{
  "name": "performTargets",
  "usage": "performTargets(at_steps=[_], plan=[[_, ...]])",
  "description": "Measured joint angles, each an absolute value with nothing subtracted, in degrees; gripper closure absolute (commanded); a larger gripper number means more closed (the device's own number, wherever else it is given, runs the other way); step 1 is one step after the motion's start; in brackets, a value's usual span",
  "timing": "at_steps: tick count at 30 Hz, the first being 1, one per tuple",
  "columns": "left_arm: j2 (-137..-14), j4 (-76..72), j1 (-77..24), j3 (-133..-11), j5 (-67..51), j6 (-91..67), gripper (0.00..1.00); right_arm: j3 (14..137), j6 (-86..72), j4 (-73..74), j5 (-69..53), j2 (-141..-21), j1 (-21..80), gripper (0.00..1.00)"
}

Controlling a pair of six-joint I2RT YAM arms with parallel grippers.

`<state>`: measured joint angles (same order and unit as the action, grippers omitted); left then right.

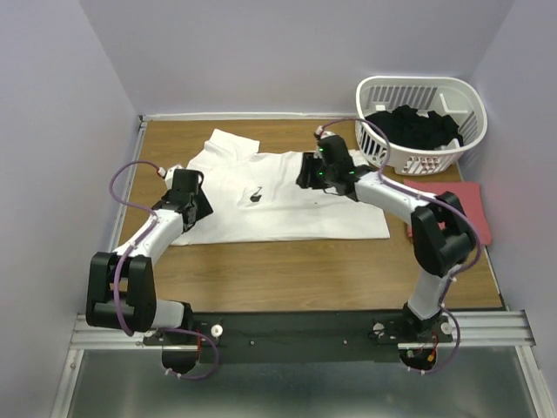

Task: Fold and stack the t-shirts
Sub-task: Fold the tshirt

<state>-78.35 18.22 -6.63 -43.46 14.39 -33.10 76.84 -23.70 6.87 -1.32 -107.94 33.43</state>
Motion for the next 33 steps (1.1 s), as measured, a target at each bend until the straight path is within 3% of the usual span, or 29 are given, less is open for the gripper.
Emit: performTargets(at_steps=[3, 11, 19, 28, 33], plan=[[-77.82, 17.87, -5.78, -44.77, 14.5, -34.37, 0.32, 69.49, -23.77, 7.07, -1.37, -101.56, 28.47, 0.44], [-80.99, 17.02, 2.22, -41.43, 12.12, -36.42, 0.33, 52.73, -24.51, 12.03, -0.86, -92.25, 19.7, 0.29], [-78.83, 14.68, 6.07, -36.95, 9.61, -37.98, 0.34, 47.92, -26.44, 16.03, -0.27, -89.86, 19.49, 0.22], [-73.91, 21.12, 7.18, -35.75, 9.39, -42.17, 0.36, 44.25, -29.95, 24.08, 0.38, -84.05, 19.42, 0.2], [-64.75, 26.33, 7.4, -37.17, 9.91, -42.63, 0.29, 46.76, -28.25, 31.51, -0.14, -80.97, 19.77, 0.2]])
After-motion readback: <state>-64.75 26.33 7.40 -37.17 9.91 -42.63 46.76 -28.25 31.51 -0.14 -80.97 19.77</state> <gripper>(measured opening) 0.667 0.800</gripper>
